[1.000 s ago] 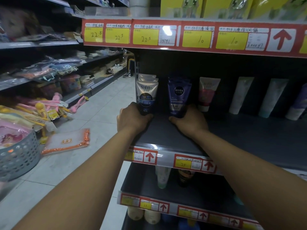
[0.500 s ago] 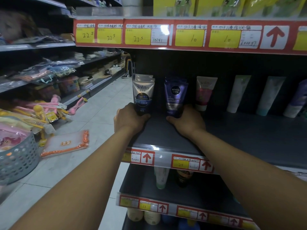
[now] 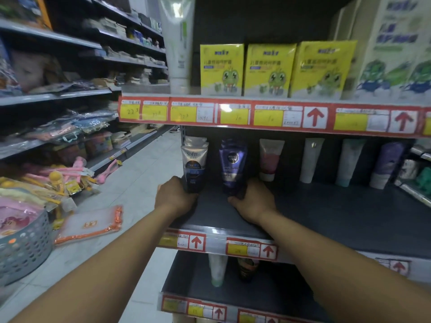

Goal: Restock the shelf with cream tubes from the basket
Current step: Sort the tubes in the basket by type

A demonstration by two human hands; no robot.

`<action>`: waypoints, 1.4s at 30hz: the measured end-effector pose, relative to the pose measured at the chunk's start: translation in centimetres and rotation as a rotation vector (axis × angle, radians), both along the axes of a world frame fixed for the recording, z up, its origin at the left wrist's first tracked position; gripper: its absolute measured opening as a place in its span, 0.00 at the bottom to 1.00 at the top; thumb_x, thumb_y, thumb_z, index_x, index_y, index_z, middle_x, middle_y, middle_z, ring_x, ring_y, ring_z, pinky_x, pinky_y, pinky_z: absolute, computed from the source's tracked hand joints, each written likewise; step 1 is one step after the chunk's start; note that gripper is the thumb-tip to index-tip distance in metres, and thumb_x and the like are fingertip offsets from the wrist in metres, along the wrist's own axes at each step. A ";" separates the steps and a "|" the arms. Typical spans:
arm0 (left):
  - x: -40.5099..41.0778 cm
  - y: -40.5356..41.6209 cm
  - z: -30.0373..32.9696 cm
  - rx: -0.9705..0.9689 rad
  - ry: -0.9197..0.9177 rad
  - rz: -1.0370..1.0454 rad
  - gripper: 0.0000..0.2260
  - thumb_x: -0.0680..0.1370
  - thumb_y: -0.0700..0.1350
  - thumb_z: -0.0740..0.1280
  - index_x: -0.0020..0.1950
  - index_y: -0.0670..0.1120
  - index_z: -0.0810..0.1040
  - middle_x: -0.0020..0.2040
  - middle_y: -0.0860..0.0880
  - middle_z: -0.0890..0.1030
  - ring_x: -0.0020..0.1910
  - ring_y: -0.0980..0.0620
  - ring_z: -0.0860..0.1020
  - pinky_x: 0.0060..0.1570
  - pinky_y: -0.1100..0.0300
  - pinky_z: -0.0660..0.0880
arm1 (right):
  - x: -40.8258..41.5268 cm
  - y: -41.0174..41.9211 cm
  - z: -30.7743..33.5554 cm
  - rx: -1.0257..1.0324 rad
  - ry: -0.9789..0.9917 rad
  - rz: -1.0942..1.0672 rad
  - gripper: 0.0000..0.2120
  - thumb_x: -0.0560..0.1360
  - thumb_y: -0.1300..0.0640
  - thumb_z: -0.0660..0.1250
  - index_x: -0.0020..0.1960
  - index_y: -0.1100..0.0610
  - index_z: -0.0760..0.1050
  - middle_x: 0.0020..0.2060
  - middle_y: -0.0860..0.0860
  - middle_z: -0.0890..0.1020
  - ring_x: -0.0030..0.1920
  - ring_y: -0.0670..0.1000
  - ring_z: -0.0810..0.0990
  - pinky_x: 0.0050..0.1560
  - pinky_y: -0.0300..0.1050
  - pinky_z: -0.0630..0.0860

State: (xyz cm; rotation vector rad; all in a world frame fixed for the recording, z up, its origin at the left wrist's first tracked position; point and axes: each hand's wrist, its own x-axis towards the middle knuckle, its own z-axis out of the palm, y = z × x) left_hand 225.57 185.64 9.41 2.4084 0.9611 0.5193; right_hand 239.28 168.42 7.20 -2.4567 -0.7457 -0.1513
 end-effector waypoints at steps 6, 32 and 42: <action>-2.5 -2.8 0.7 0.072 0.027 -0.015 0.07 0.81 0.50 0.69 0.57 0.50 0.78 0.52 0.48 0.83 0.49 0.45 0.81 0.49 0.53 0.79 | -2.5 -3.6 1.1 0.014 0.069 0.096 0.21 0.77 0.49 0.74 0.65 0.57 0.74 0.59 0.54 0.81 0.59 0.55 0.81 0.60 0.50 0.78; -7.5 -20.6 -0.7 0.063 -0.060 -0.177 0.10 0.79 0.51 0.74 0.59 0.53 0.81 0.55 0.53 0.83 0.52 0.51 0.81 0.51 0.51 0.83 | -10.8 -21.0 0.1 0.000 -0.200 0.072 0.10 0.79 0.50 0.69 0.59 0.50 0.78 0.55 0.48 0.79 0.52 0.49 0.79 0.51 0.46 0.80; -7.5 -26.0 -6.3 0.099 0.066 -0.285 0.08 0.78 0.51 0.74 0.55 0.52 0.82 0.51 0.53 0.83 0.50 0.51 0.80 0.49 0.55 0.77 | -11.6 -25.9 -5.3 -0.037 -0.141 0.072 0.10 0.79 0.47 0.69 0.56 0.50 0.79 0.54 0.48 0.78 0.54 0.50 0.80 0.52 0.52 0.82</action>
